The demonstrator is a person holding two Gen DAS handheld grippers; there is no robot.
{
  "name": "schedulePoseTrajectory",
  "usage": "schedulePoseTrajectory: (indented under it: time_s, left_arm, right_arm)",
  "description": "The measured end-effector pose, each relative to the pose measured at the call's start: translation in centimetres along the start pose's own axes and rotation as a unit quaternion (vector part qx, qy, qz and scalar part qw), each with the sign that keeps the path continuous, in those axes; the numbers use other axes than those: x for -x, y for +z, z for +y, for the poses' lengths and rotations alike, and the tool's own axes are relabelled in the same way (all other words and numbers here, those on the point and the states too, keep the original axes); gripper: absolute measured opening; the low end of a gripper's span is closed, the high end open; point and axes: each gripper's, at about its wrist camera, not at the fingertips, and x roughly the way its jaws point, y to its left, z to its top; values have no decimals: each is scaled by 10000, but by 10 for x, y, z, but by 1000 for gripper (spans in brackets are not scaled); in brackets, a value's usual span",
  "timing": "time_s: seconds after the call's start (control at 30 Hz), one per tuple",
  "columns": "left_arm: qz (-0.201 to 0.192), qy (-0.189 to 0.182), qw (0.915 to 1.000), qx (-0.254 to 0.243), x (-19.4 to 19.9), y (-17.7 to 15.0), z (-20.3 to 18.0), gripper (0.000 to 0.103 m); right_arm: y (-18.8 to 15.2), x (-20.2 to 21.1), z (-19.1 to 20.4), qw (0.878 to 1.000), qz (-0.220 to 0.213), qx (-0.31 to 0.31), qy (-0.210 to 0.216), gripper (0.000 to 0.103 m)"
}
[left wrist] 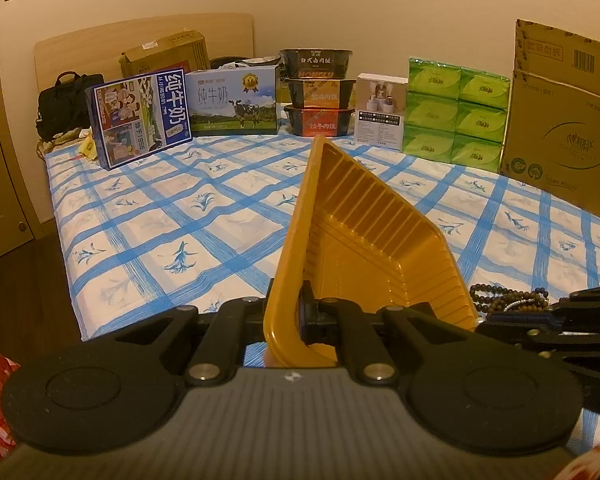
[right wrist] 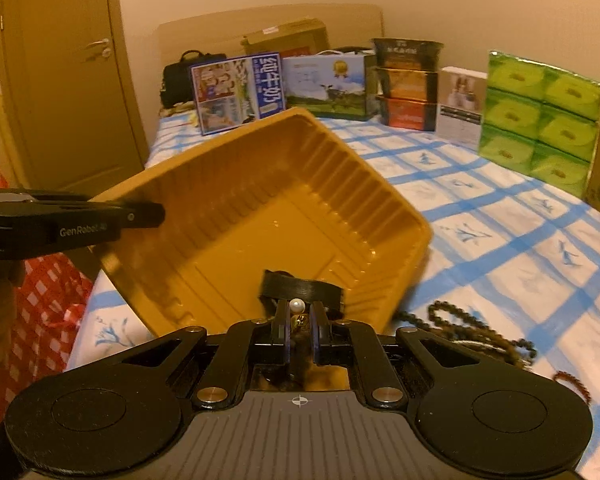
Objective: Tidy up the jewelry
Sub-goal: 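Carry the gold pendant into the held tray and open the right tool, then reach the right tool to the red bead bracelet and grasp it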
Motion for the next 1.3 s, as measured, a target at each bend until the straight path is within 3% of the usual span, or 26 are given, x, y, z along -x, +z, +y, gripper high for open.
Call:
schedulePoseTrajectory:
  time_s: [0.33,0.43,0.47,0.5,0.73,0.93,1.3]
  left_arm:
    - [1,-4,10000,-1,0,0,-1,6]
    - [4,-4,10000,1,0,0,-1,7]
    - [2,-3,10000,5,0,0,0,7]
    - [3,0,10000,1,0,0,0,7]
    - [-4,-2,10000,-11,-1,0,-1,7]
    - [-2,0,10000,-12,-1,-1,0,7]
    - [-3,2,10000,-18,-1,-1,-1,7]
  right_arm:
    - [-1,-12,1,9996,11,-156,235,10]
    - [-3,-9,-5,9993,-40,-317,213,26]
    - [-4,-5,-7,9992,-86,-348,158,38]
    - [-5,-1,-10,9991,-134,-398,74,41]
    - [-32,33,-48,9943,-141,-734,-755,42]
    - [-65,58,-90,9821,121,-1126,-1508,42]
    - [-79,71,-128,9708,138,-1391,-1949,42]
